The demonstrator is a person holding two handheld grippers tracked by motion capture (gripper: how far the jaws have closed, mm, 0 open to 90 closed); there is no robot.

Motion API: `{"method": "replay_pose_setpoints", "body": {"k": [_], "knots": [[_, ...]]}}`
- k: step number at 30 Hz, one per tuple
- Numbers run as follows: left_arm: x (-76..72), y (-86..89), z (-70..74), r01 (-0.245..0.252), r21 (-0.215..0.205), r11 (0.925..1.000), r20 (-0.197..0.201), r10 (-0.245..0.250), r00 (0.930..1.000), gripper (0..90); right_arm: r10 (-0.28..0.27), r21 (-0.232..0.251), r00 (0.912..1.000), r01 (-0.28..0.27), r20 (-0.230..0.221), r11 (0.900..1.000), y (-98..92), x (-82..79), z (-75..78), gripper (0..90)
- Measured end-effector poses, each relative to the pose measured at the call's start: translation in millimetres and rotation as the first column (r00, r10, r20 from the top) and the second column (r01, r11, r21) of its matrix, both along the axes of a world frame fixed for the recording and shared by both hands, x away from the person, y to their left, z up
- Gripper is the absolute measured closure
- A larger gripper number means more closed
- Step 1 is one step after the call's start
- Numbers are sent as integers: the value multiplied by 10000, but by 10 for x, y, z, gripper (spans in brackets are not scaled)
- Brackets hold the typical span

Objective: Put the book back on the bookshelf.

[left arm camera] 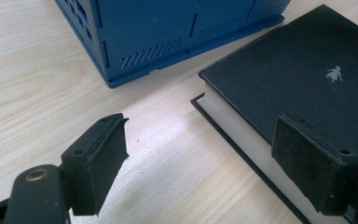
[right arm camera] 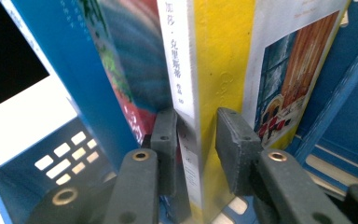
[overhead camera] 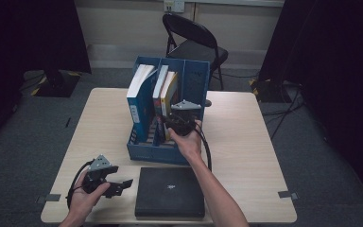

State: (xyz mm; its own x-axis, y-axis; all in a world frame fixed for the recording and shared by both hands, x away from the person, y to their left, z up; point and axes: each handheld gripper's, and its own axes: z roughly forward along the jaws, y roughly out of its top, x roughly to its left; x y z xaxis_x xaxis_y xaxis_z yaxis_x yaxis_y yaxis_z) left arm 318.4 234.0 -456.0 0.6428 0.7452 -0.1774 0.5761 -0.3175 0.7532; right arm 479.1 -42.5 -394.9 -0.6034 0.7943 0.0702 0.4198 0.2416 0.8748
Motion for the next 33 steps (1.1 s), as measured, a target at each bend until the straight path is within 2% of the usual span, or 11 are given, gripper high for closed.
{"method": "replay_pose_setpoints", "body": {"k": [1,5,15,20,21,23,26,29,33], "knots": [[3,1,2,20,18,10000,37,-20,10000,177,54,109,9999,-53,-93,9999,-13,-12,-12,665],[-1,-7,3,17,11,10000,42,-17,10000,177,110,46,9999,-110,-78,9999,-36,-25,-16,629],[-3,-9,3,9,-4,10000,26,-9,10000,177,252,17,9997,-252,-17,9997,-61,-72,11,602],[-5,-14,5,17,5,10000,73,-17,10000,176,133,-181,9998,-136,-151,9997,-49,-22,-23,622],[-3,-14,5,13,16,10000,39,-13,10000,176,123,-166,9992,-129,-373,9998,-37,11,-51,637],[-2,-11,4,44,21,10000,52,-44,10000,177,136,-226,9996,-142,-239,9996,-26,18,-47,652],[1,-8,1,50,32,10000,14,-50,10000,176,299,-272,9989,-309,-360,9992,-32,48,-27,665],[-4,-9,5,54,-13,10000,74,-54,10000,177,435,-544,9986,-451,-317,9975,-3,71,3,672],[-2,-7,4,48,-7,10000,50,-48,10000,177,645,-455,9975,-658,-296,9968,-25,84,-9,671]]}}
